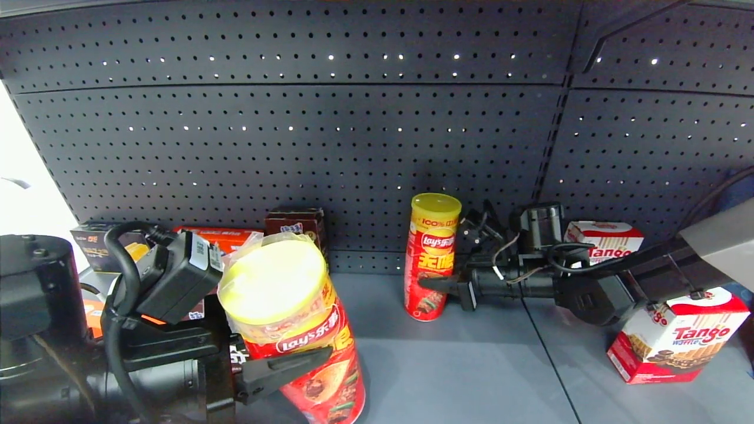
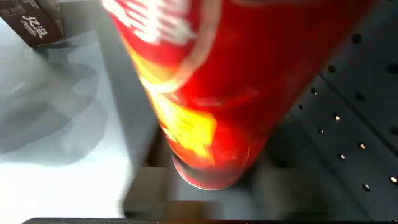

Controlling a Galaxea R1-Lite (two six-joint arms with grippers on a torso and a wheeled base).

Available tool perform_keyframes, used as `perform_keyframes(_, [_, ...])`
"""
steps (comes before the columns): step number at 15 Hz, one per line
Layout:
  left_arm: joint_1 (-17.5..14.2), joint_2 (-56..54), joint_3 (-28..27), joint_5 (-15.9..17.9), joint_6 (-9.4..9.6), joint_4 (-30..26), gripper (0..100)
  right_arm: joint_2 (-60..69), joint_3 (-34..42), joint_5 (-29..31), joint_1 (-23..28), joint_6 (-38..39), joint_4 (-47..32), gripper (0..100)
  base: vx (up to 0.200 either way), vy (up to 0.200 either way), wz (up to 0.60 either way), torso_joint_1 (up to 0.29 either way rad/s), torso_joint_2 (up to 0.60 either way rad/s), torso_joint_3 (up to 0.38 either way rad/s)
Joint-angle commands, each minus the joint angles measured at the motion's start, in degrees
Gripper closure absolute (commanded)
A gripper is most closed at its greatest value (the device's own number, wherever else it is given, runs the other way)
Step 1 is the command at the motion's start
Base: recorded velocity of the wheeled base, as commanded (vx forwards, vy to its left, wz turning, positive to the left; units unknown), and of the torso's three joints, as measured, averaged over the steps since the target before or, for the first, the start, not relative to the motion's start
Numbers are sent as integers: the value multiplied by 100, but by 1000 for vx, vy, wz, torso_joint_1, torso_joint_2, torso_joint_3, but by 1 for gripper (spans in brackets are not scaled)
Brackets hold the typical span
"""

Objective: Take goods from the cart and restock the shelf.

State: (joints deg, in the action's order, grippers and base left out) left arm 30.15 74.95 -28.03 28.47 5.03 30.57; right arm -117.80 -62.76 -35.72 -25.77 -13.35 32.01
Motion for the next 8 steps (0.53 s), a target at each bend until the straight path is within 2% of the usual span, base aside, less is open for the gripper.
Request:
perform_keyframes(1, [0,-6,-1,1,-2,1,100,2,18,12,-7,-1,-2,100,0,0,0,0,0,0])
perform_keyframes(8, [-18,-77,-1,-8,-20,1,100,495,255,223,46,8,7,100,0,0,0,0,0,0])
